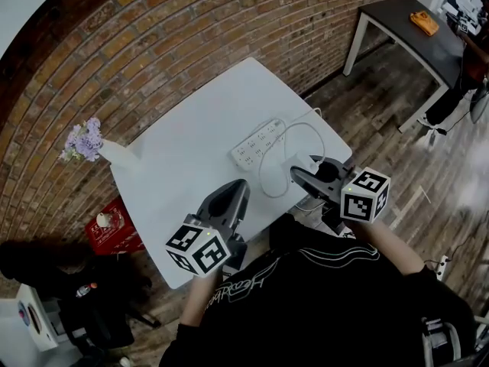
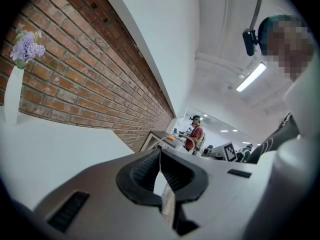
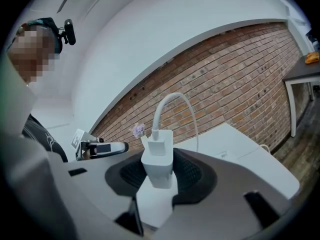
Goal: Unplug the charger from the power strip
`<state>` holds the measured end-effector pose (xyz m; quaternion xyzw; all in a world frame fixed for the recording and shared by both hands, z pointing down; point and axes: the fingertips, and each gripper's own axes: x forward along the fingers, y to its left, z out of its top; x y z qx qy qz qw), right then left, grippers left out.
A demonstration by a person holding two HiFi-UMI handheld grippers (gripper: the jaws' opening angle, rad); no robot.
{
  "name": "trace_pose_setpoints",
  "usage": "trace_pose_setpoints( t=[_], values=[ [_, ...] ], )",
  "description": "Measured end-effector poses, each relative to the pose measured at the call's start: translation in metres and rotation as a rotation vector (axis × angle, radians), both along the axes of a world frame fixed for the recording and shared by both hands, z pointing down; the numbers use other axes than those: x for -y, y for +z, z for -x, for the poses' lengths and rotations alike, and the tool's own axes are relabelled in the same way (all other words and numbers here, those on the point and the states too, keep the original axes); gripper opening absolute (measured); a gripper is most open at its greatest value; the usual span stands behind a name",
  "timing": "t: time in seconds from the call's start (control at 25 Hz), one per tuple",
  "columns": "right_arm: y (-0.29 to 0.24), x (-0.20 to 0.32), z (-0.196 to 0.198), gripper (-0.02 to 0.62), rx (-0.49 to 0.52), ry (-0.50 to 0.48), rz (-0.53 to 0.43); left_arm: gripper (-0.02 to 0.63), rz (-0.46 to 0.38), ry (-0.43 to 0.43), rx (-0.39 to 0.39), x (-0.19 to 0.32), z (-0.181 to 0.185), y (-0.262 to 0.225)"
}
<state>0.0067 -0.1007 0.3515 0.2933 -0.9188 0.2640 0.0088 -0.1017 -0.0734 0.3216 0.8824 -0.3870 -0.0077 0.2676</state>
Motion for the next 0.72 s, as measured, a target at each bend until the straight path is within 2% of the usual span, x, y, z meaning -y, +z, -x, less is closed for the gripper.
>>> trace_pose_setpoints(
  t=[0.72],
  values=[
    [0.0043,0.0001,-0.0016,0.121,-0.022,0.013,0.029,0.008,0.03,0.015,-0.014,0.0038,-0.0024,0.0047]
  ],
)
